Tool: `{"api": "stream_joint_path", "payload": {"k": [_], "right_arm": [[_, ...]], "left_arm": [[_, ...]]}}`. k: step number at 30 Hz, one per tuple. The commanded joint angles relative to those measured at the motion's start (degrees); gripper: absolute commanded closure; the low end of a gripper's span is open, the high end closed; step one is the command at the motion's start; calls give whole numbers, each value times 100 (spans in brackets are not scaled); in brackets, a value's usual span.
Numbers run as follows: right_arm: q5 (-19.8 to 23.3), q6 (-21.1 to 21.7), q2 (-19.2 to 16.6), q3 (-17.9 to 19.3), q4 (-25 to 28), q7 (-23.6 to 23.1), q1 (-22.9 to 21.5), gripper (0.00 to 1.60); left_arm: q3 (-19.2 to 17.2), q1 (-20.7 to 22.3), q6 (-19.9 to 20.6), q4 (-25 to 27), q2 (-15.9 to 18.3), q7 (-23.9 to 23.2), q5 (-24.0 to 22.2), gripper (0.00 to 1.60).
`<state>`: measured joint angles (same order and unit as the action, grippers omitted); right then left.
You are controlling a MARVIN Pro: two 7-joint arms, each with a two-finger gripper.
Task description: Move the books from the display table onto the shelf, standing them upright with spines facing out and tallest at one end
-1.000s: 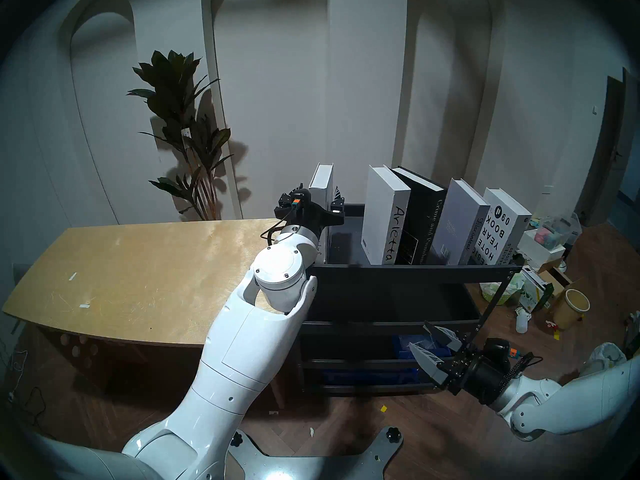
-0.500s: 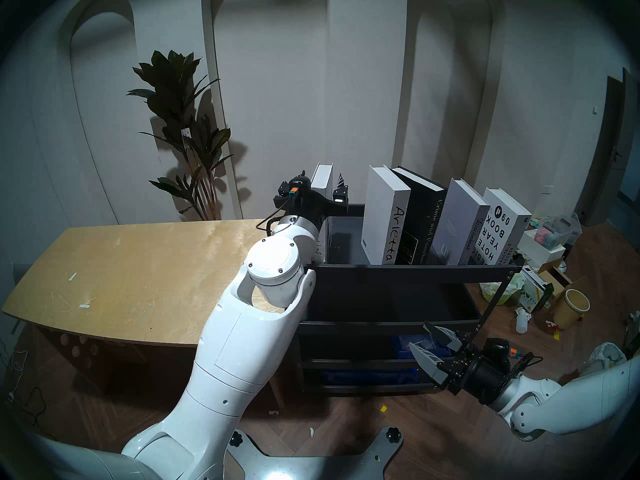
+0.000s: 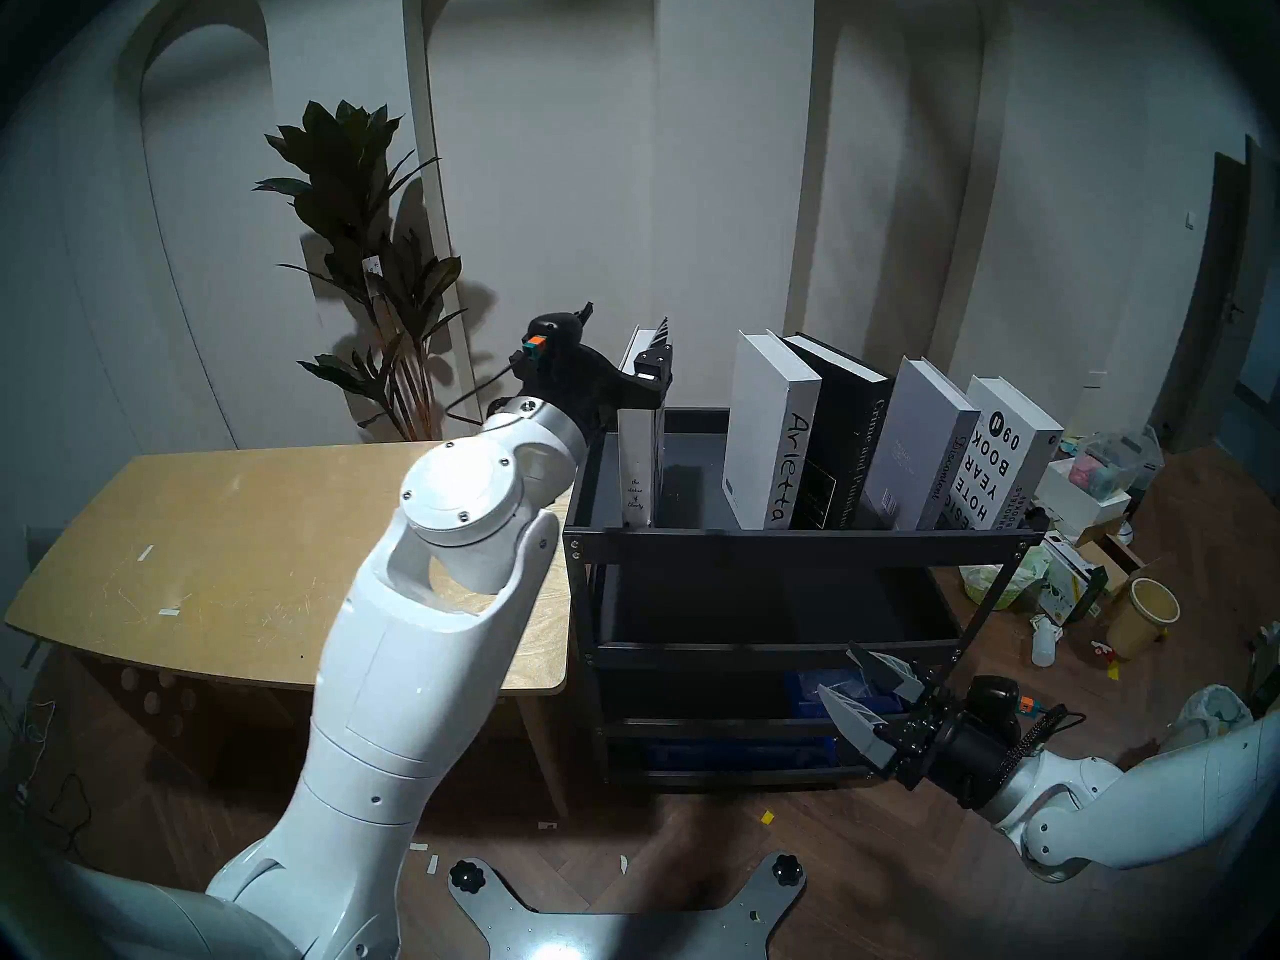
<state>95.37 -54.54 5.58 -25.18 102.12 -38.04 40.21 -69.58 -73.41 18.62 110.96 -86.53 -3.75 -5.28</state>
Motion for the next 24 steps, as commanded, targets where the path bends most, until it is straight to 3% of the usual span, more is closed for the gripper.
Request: {"api": "stream_joint_path", "payload": {"k": [1, 6, 10, 13, 15, 22, 24], "right_arm": [[-3, -46, 15, 22, 20, -8, -18, 0], [-3, -46, 15, 20, 19, -9, -22, 0], [-3, -46, 15, 22, 18, -10, -26, 0], [-3, -46, 15, 21, 17, -10, -30, 0], [-3, -46, 15, 21, 16, -10, -31, 0], [-3, -46, 15, 14, 18, -10, -31, 0], [-3, -46, 15, 14, 18, -10, -32, 0]], "left_arm": [[-514, -99, -74, 598, 646, -669, -355, 0], [-1185, -331, -55, 653, 1044, -1259, -450, 0], [-1477, -371, -52, 500, 1235, -1323, -314, 0], [-1922, -465, -102, 250, 1563, -1507, -205, 0], [-1944, -463, -125, 184, 1575, -1480, -163, 0], [-2814, -781, -396, -122, 2126, -1966, -559, 0], [-2837, -784, -413, -161, 2191, -1900, -643, 0]]}}
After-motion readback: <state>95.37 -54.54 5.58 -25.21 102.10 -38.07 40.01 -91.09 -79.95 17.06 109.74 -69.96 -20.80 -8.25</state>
